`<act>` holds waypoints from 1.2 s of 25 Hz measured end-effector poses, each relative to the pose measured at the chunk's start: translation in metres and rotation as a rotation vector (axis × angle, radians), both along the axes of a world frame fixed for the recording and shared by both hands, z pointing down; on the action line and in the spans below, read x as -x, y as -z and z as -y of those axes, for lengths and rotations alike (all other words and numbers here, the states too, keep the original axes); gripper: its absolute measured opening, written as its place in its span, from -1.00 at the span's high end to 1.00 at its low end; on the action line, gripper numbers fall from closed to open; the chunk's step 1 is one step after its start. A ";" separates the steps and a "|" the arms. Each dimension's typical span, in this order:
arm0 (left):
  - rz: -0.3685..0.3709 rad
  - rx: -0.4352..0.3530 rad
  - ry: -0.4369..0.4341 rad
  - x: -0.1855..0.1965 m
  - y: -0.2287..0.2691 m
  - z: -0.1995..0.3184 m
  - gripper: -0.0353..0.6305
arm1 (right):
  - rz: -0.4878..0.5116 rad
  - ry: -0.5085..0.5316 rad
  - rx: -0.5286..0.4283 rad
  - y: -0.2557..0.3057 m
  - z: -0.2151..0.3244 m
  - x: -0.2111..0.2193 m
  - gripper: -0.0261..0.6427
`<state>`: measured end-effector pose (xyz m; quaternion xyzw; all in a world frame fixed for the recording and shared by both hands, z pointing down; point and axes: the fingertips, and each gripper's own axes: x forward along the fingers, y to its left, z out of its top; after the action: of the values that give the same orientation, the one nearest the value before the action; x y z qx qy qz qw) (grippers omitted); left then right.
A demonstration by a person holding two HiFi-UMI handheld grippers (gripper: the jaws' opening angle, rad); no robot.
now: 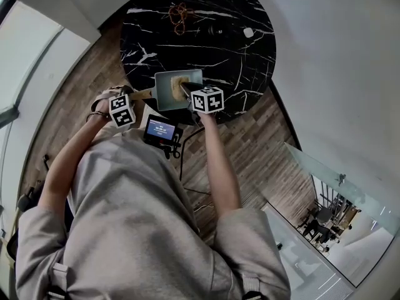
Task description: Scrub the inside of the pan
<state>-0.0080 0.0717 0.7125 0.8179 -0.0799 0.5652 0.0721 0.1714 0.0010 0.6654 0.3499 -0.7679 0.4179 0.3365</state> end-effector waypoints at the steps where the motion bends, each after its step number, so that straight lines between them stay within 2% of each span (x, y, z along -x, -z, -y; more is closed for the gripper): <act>1: 0.001 0.000 -0.001 0.000 0.000 0.000 0.60 | -0.036 -0.019 -0.024 0.001 0.007 -0.011 0.86; 5: 0.004 0.001 -0.005 0.000 -0.001 -0.002 0.60 | -0.214 -0.027 -0.086 -0.007 0.021 -0.047 0.86; 11: 0.021 -0.013 -0.004 0.000 0.000 -0.001 0.61 | -0.360 0.000 -0.090 -0.026 0.027 -0.054 0.86; 18: 0.011 -0.006 0.000 -0.001 -0.001 -0.002 0.61 | -0.432 0.047 -0.095 -0.043 0.031 -0.041 0.86; 30: 0.004 -0.003 -0.032 0.000 -0.001 -0.003 0.63 | -0.406 0.042 -0.045 -0.043 0.028 -0.034 0.86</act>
<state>-0.0081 0.0745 0.7138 0.8182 -0.0679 0.5676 0.0616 0.2052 -0.0266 0.7079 0.4185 -0.7007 0.3144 0.4848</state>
